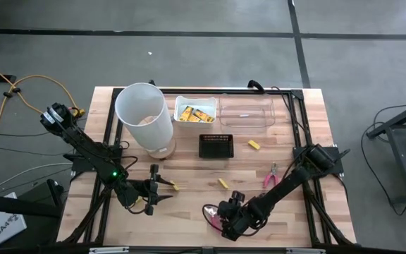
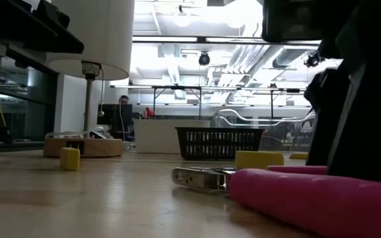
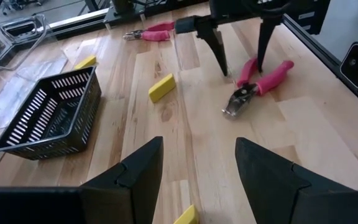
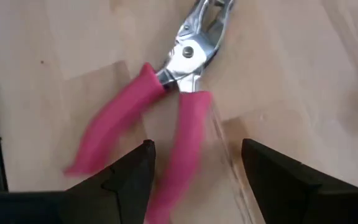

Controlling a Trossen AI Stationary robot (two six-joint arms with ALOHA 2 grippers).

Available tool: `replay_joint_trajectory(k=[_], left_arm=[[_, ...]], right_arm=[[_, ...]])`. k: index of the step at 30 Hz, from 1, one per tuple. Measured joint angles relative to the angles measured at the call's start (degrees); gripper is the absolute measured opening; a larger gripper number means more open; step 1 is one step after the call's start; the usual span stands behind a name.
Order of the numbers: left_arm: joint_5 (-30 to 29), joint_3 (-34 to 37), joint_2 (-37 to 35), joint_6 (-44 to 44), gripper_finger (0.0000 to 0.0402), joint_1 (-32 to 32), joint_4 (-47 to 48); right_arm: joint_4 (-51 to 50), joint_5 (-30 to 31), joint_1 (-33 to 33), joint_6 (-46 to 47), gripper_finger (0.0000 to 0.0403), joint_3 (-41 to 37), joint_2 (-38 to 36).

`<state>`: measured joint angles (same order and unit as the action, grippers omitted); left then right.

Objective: Pick & Place School Supplies
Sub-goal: Put the pink hole puncher into the transparent bin

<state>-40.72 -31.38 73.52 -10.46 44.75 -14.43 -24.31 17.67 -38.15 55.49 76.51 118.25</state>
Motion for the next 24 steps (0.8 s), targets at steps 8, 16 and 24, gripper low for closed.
replay_joint_trajectory(k=[8,16,24], left_arm=[[0.0,0.0,0.0,0.0,0.0193,0.0,-1.1],[0.0,0.0,0.0,0.0,0.0193,0.0,-1.1],[0.0,0.0,0.0,0.0,0.0193,0.0,-1.1]], right_arm=[[0.6,0.6,0.0,-0.1,0.0226,0.1,0.6],[0.3,0.9,0.0,-0.2,0.0163,0.0,0.6],[0.7,0.7,0.1,-0.2,0.0095,0.0,0.7]])
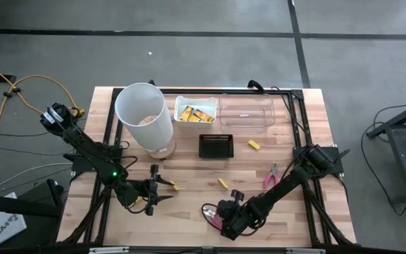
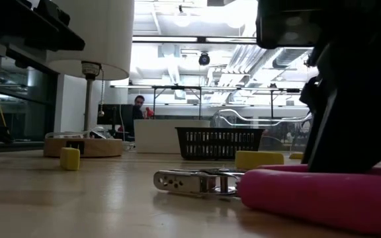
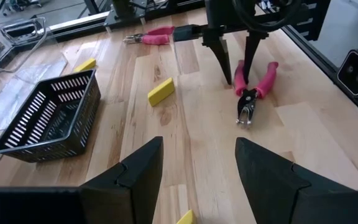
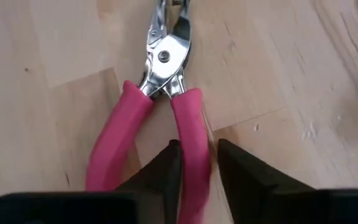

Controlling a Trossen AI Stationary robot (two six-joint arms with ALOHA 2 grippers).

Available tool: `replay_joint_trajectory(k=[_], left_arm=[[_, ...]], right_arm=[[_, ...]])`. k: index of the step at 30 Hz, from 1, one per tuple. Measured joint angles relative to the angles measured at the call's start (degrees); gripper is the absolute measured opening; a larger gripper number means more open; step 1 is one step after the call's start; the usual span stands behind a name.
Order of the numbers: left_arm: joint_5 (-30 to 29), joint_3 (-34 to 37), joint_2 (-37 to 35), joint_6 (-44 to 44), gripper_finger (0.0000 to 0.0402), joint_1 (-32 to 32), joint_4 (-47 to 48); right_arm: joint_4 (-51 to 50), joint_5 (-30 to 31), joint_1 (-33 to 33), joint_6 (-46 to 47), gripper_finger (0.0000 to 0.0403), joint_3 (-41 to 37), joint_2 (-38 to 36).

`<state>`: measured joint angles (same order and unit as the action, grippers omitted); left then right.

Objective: Pick & Place School Supplies
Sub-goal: Put the pink hole puncher into the transparent bin

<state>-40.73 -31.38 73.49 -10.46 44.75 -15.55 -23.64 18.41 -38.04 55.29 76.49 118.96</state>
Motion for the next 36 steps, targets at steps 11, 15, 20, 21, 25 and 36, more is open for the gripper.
replay_joint_trajectory(k=[11,15,20,21,25,36], left_arm=[[0.0,0.0,0.0,0.0,0.0193,0.0,0.0],[0.0,0.0,0.0,0.0,0.0193,0.0,0.0],[0.0,0.0,0.0,0.0,0.0193,0.0,0.0],[0.0,0.0,0.0,0.0,0.0193,0.0,0.0],[0.0,0.0,0.0,0.0,0.0193,0.0,0.0],[0.0,0.0,0.0,0.0,0.0193,0.0,-0.2]], right_arm=[[0.5,-0.3,0.0,-0.9,0.0039,0.0,-0.1],[0.5,-1.2,0.1,-1.5,0.0051,-0.1,-1.2],[-0.1,1.1,0.7,-4.1,0.0038,-0.1,-2.8],[-0.6,1.7,0.9,-4.5,0.0038,-0.1,-3.0],[-3.0,2.4,2.4,-5.8,0.0038,-0.1,-4.7],[-18.9,6.6,9.0,-7.8,0.0038,0.0,-14.4]])
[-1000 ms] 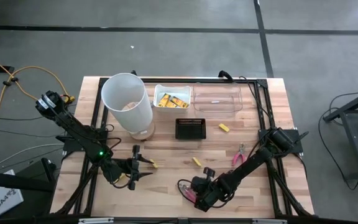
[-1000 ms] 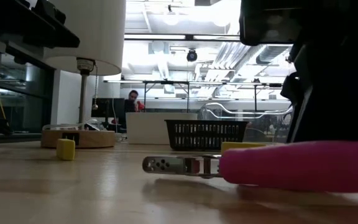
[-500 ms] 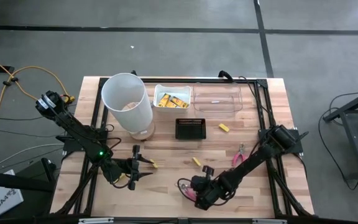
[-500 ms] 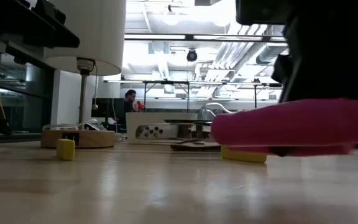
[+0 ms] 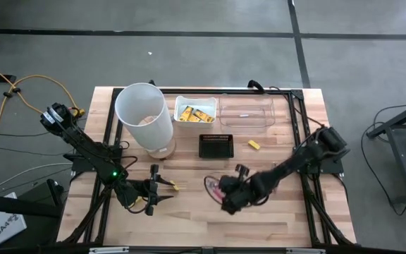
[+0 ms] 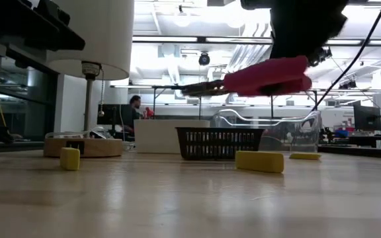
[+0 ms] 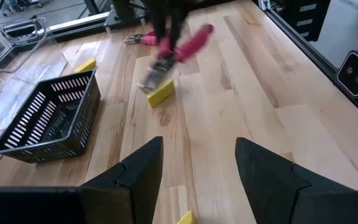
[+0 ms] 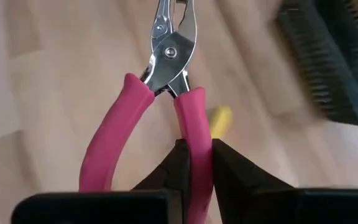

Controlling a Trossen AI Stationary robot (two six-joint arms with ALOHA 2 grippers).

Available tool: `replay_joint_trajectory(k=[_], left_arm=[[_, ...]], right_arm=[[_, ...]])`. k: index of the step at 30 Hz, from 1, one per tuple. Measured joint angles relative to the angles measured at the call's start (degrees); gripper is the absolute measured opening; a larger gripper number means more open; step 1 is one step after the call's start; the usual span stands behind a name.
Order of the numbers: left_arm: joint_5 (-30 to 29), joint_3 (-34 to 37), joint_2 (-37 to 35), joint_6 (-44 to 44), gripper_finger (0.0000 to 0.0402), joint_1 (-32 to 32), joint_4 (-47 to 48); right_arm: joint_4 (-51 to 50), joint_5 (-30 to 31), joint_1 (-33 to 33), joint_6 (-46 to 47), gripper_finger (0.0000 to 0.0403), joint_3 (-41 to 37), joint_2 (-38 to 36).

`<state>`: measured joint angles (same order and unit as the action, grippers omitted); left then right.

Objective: Pick & Place School Supplies
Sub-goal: Put the pink hole puncher into the transparent bin

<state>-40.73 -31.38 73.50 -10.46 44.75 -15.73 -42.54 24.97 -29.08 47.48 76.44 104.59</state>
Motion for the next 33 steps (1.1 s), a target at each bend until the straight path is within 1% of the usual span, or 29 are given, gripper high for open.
replay_joint_trajectory(k=[5,11,14,15,18,22,28,33], left_arm=[[0.0,0.0,0.0,0.0,0.0193,0.0,-0.1],[0.0,0.0,0.0,0.0,0.0193,0.0,-0.8],[0.0,0.0,0.0,0.0,0.0193,0.0,-1.6],[0.0,0.0,0.0,0.0,0.0193,0.0,-1.7],[0.0,0.0,0.0,0.0,0.0193,0.0,-2.5],[0.1,0.0,0.0,0.0,0.0193,0.0,-3.7],[0.1,0.0,0.1,0.0,0.0193,0.0,-4.6],[0.1,0.0,0.1,0.0,0.0193,0.0,-4.7]], right_arm=[[-5.7,0.5,4.4,-2.6,0.0042,-0.2,-5.5],[-6.3,-0.7,12.0,-9.0,0.0039,-2.7,-11.0],[-6.5,-4.5,16.7,-12.3,0.0043,-4.7,-14.2],[-6.0,-4.5,18.2,-13.7,0.0043,-5.2,-14.6],[-4.9,-7.5,22.9,-18.0,0.0040,-7.1,-17.9],[-3.5,-9.2,28.6,-23.5,0.0038,-8.3,-20.6],[-4.5,-12.0,37.0,-30.0,0.0039,-8.2,-22.6],[-4.5,-16.0,44.4,-34.7,0.0040,-8.2,-22.6]])
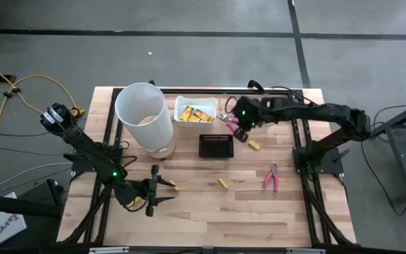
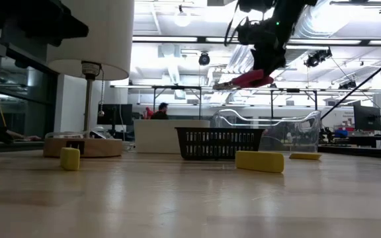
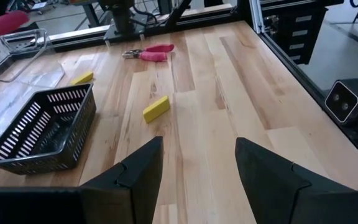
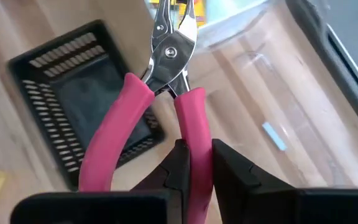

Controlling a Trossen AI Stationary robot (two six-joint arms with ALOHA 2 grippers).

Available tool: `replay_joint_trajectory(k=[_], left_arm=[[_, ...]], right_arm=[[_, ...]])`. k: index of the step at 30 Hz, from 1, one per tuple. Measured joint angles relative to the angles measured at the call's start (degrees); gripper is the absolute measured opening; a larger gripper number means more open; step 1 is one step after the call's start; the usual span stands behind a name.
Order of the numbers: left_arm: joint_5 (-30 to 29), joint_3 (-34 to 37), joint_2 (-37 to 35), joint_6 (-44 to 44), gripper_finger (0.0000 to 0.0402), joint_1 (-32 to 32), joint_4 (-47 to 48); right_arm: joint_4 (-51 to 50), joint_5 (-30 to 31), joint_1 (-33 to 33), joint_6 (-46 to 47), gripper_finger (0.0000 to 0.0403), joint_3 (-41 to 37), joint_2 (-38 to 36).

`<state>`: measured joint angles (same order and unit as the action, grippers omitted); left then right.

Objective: Pick & Place School Supplies
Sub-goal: Put the pink hole puncher into the transparent bin

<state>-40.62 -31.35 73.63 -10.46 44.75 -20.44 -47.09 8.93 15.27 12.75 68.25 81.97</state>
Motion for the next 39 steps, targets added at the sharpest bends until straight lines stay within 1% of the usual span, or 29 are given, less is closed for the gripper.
replay_joint_trajectory(k=[4,11,17,21,26,29,34,39], left_arm=[[0.0,0.0,0.0,0.0,0.0193,0.0,0.0],[-0.1,0.0,0.0,0.0,0.0193,0.0,0.0],[-0.1,0.0,0.0,0.0,0.0193,0.0,0.0],[-0.1,0.0,0.0,0.0,0.0193,0.0,0.0],[-0.1,0.0,0.0,0.0,0.0193,0.0,0.0],[-0.1,0.0,0.0,0.0,0.0193,0.0,0.0],[-0.1,0.0,0.0,0.0,0.0193,0.0,0.0],[-0.1,0.0,0.0,0.0,0.0193,0.0,-0.1]], right_arm=[[0.3,-3.6,5.6,-3.0,0.0041,0.0,0.0],[1.2,-8.1,12.3,-6.3,0.0041,-0.3,0.0],[9.0,-12.1,16.0,-8.8,0.0039,-8.3,0.1],[16.5,-14.4,18.8,-10.2,0.0042,-13.0,0.1],[21.2,-15.3,21.2,-12.8,0.0039,-15.7,0.1],[21.6,-15.2,22.3,-14.2,0.0039,-16.6,0.7],[22.1,-15.4,23.4,-16.1,0.0041,-16.8,4.2],[25.4,-16.3,23.4,-17.0,0.0039,-16.8,7.3]])
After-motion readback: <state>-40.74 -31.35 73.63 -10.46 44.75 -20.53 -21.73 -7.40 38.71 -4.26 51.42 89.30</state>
